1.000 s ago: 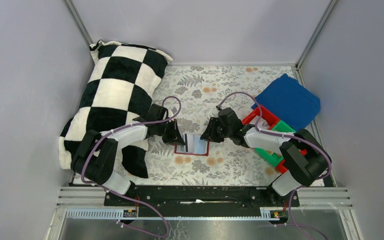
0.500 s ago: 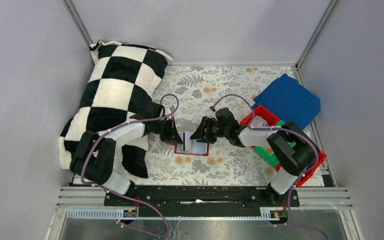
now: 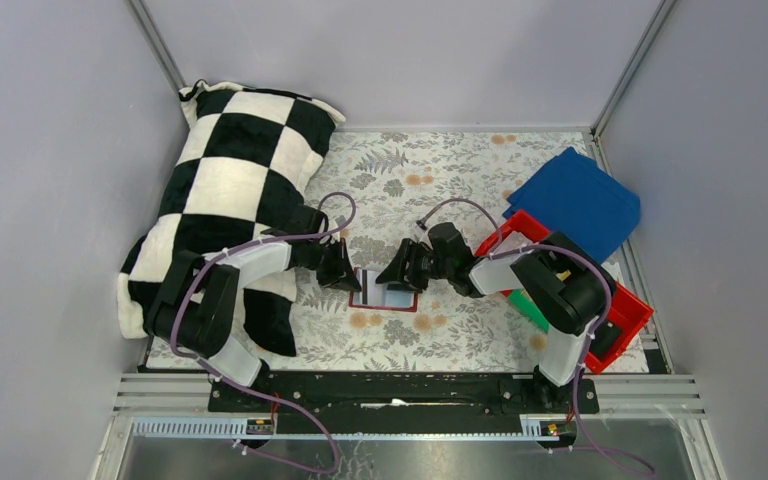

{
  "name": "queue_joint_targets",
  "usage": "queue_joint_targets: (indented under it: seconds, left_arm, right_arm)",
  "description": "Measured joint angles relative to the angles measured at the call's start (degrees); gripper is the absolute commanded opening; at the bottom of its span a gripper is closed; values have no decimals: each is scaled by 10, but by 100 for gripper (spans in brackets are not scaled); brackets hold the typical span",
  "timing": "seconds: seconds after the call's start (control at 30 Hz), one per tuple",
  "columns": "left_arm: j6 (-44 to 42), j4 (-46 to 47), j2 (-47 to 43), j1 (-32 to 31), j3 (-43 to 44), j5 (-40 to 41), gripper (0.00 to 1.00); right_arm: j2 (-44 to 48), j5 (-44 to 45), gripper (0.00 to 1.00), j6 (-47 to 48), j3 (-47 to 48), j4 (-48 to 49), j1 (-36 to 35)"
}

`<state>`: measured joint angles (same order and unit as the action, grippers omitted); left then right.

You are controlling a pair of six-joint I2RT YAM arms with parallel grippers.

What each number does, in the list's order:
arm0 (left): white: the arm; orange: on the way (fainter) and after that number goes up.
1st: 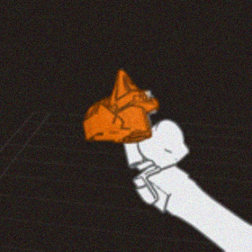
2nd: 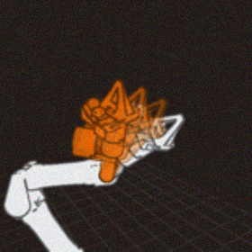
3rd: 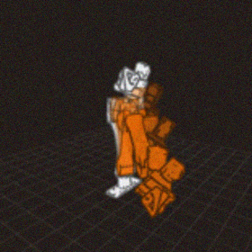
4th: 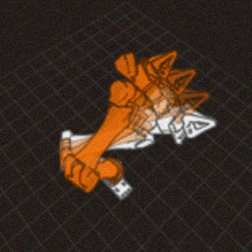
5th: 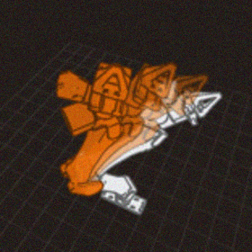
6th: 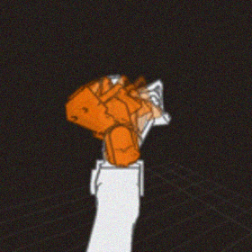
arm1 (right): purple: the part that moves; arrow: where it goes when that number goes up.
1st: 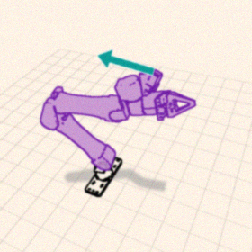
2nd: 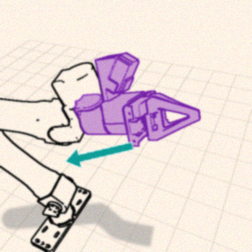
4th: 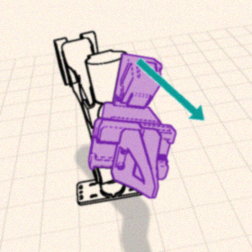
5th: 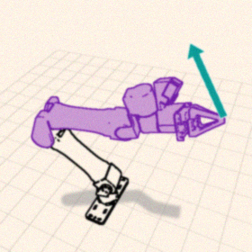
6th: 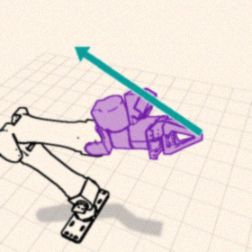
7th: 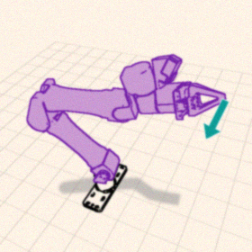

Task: Take the credit cards out of the card holder
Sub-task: Remove the credit card from the card holder.

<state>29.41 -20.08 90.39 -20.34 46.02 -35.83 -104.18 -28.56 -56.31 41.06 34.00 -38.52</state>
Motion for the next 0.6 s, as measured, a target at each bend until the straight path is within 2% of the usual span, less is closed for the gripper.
queue_joint_targets:
  seconds: [0.2, 0.6]
  left_arm:
    - [18, 16, 9, 5, 0, -23, 0]
    - [100, 117, 32, 11, -36, -99, 0]
  right_arm:
    - [-10, -10, 54, -11, -3, 17, 0]
    - [-20, -12, 54, -23, -17, 42, 0]
